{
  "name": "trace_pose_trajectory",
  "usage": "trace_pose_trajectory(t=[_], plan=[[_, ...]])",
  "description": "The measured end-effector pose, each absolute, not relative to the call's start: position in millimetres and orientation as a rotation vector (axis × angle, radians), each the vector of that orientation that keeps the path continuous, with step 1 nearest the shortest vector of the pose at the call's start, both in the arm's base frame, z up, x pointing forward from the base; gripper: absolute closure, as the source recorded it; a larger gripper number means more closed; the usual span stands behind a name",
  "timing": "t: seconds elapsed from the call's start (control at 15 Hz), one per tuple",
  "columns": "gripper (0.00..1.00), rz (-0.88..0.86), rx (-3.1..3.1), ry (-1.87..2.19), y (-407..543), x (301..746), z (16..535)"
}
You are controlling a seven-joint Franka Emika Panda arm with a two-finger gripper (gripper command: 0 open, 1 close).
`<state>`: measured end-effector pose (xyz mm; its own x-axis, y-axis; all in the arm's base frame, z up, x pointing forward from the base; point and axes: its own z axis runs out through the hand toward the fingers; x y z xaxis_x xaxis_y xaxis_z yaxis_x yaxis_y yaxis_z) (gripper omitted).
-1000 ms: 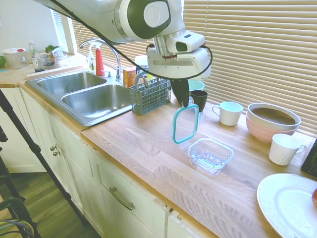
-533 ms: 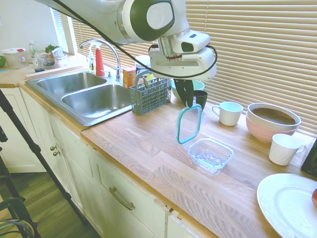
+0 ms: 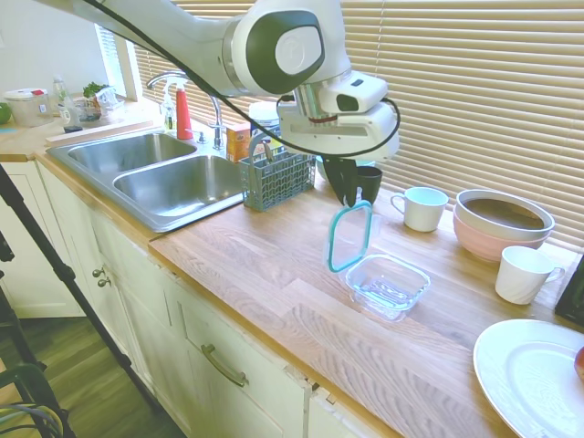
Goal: Cover the lid of the food container
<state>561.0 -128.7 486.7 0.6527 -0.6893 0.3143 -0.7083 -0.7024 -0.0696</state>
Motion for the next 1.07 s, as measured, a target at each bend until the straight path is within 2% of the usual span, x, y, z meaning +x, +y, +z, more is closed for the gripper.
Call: trace_pose_trajectory(t=[1.07], plan=[[1.0, 0.562, 2.853, -1.229, -176.0, 537.4, 497.4]])
